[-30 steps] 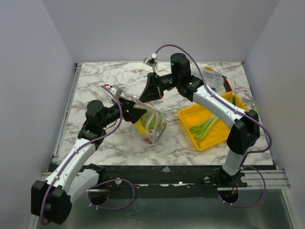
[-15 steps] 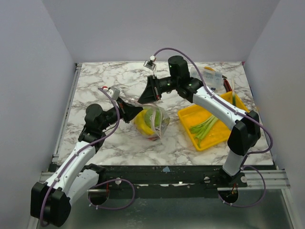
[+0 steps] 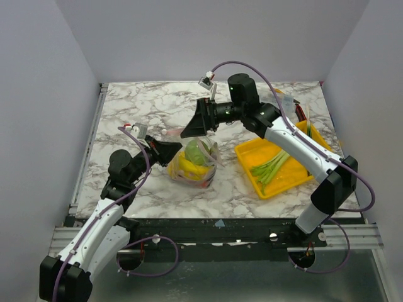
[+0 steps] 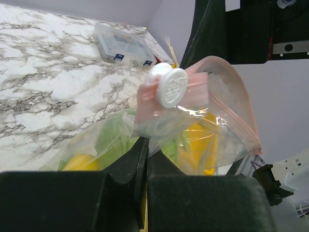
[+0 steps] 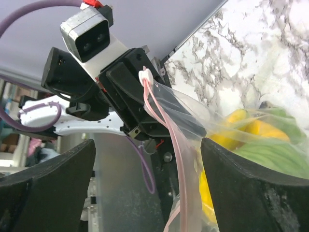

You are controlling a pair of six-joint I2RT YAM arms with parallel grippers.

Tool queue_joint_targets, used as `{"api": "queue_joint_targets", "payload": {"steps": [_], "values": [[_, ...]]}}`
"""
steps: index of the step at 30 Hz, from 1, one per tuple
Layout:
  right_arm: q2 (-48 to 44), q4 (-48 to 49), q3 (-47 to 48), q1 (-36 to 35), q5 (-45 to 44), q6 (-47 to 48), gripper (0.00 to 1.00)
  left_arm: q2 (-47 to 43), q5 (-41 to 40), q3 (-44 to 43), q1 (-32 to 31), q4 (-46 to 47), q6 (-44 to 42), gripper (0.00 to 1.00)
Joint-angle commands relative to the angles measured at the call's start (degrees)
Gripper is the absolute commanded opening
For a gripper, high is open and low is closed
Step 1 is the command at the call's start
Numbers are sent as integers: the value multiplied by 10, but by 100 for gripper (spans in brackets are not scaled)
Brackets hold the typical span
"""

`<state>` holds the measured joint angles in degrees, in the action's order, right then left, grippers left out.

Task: Place the food in the zip-top bag and seal the zipper
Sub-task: Adjust the zipper food storage bag at the center of the board, then zip the zipper food storage bag at the center of the board.

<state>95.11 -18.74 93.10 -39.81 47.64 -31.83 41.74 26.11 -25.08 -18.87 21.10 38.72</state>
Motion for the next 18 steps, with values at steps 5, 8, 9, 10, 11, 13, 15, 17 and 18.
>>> {"api": "queue_joint_targets", "payload": {"steps": [5,8,9,10,11,13,15,17,18], "values": [[33,-91,80,-81,-133,222,96,-14,14,-2,0,26,4,0],[51,-94,101,-96,-180,269,95,-15,24,-7,0,17,2,0],[55,-96,108,-97,-182,276,94,-15,26,-10,0,11,-2,0],[59,-102,114,-97,-184,281,91,-16,26,-14,0,0,-9,0],[63,-106,119,-98,-185,286,89,-17,28,-18,0,-9,-16,0],[58,-109,119,-98,-190,289,83,-22,34,-23,0,-23,-28,0],[48,-105,113,-98,-181,285,78,-26,36,-23,0,-35,-34,0],[36,-92,99,-98,-170,270,74,-28,40,-22,0,-40,-39,0],[32,-87,94,-98,-166,265,71,-29,44,-20,-1,-42,-40,0]]}}
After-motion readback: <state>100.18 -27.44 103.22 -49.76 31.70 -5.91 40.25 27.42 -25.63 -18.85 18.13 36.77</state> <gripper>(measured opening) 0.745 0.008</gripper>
